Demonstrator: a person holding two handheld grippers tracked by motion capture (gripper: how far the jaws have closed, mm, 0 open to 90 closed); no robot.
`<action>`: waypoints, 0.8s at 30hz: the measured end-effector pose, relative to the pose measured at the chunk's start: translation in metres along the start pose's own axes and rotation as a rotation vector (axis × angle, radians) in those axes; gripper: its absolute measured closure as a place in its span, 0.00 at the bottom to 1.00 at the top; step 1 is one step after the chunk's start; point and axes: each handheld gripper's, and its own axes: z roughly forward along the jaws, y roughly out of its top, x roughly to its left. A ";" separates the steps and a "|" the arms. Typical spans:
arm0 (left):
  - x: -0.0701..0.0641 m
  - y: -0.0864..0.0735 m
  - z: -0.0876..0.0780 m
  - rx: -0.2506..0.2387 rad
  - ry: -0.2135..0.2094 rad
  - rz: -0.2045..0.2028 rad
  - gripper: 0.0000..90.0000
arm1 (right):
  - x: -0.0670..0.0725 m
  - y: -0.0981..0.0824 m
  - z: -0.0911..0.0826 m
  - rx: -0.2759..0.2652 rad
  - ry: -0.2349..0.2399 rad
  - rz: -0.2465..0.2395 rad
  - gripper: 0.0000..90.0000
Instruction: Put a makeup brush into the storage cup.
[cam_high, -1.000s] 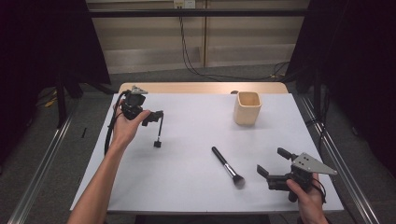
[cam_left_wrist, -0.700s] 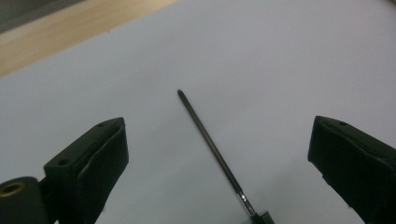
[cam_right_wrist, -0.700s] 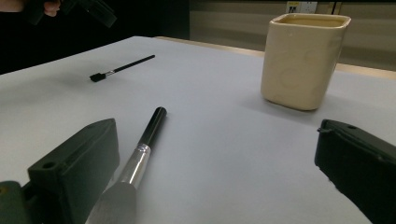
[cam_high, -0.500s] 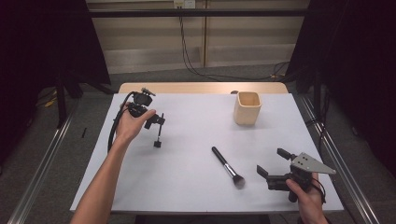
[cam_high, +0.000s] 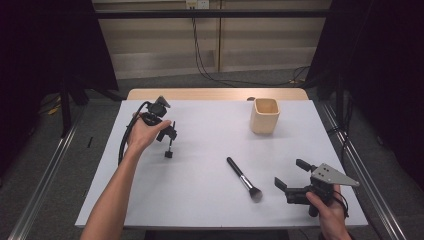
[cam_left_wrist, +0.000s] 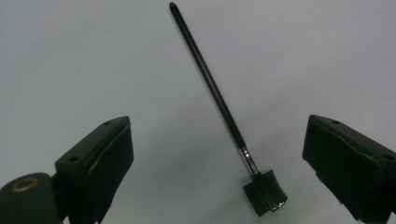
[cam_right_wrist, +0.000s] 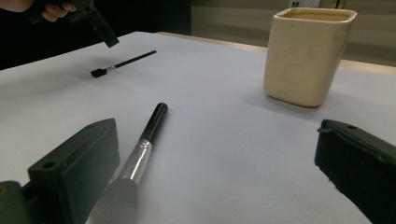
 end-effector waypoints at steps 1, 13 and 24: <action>-0.002 0.001 0.002 0.017 0.008 0.009 0.10 | 0.000 0.000 0.000 0.001 0.000 -0.001 0.00; -0.004 0.004 0.019 0.087 0.054 0.012 0.08 | 0.000 0.000 0.000 0.006 0.005 0.002 0.00; -0.008 0.005 0.033 0.156 0.064 0.004 0.17 | 0.000 -0.001 -0.001 0.010 0.005 0.003 0.00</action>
